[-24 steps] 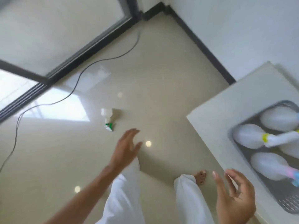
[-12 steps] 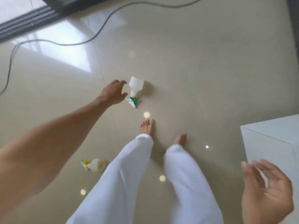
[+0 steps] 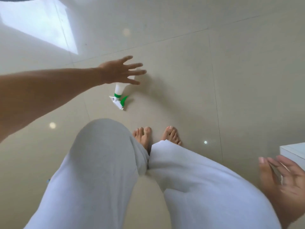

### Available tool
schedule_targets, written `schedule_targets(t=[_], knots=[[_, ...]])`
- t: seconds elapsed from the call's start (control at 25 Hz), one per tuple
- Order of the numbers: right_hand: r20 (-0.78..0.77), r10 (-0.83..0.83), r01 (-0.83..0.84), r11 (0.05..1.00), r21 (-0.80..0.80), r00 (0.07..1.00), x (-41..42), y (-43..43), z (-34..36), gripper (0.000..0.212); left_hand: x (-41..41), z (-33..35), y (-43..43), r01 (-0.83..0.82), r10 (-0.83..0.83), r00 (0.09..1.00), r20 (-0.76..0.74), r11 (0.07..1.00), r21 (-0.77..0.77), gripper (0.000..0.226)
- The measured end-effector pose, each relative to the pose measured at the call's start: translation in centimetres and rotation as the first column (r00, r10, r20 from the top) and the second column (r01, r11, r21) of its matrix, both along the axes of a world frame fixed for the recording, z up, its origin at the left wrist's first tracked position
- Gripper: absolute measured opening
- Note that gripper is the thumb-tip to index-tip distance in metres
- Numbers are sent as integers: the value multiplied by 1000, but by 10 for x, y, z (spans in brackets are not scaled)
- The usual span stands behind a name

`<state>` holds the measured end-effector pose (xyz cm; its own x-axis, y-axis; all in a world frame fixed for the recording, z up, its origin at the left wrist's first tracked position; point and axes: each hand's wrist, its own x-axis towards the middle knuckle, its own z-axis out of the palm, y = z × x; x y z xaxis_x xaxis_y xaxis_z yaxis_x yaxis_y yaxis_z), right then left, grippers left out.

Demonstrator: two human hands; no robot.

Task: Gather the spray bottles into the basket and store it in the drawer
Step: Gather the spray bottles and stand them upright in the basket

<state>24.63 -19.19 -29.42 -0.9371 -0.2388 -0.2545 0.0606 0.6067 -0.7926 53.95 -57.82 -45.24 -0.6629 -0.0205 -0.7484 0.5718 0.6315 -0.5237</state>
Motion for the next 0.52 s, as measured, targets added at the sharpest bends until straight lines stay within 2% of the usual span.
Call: schedule_targets(t=[0.04,0.12,0.16,0.28,0.32,0.36,0.4,0.44,0.52], knots=[[-8,-17,17,1000,1,1000,-2,-7,-8,27,-1,-14,-1,47,-48,998,41,999,20,75],[-18,-36,36,999,7,999,-8,-14,-23,29,-3,-34,-6,-13,-5,991,134,990,139,86],[-15,-43,43,999,13,999,-10,-16,-27,30,-3,-38,-9,-61,36,989,144,983,173,84],[-15,-6,6,1000,-3,1000,-11,-20,-18,31,-1,-20,-27,-324,290,944,159,908,266,84],[-20,25,-26,1000,-6,999,-9,-19,-9,30,-3,-4,-32,-479,465,877,123,821,312,89],[-25,50,-51,999,-7,998,-6,-18,4,30,-8,18,-33,-644,677,732,81,647,408,95],[-23,54,-54,998,-30,998,0,-18,24,29,-15,44,-33,-739,836,541,87,424,523,98],[-16,42,-43,996,-77,999,6,-19,48,28,-22,72,-29,-750,914,381,138,219,624,100],[25,1,3,985,-172,1000,25,-19,111,28,-44,142,-4,-629,960,157,233,-85,773,101]])
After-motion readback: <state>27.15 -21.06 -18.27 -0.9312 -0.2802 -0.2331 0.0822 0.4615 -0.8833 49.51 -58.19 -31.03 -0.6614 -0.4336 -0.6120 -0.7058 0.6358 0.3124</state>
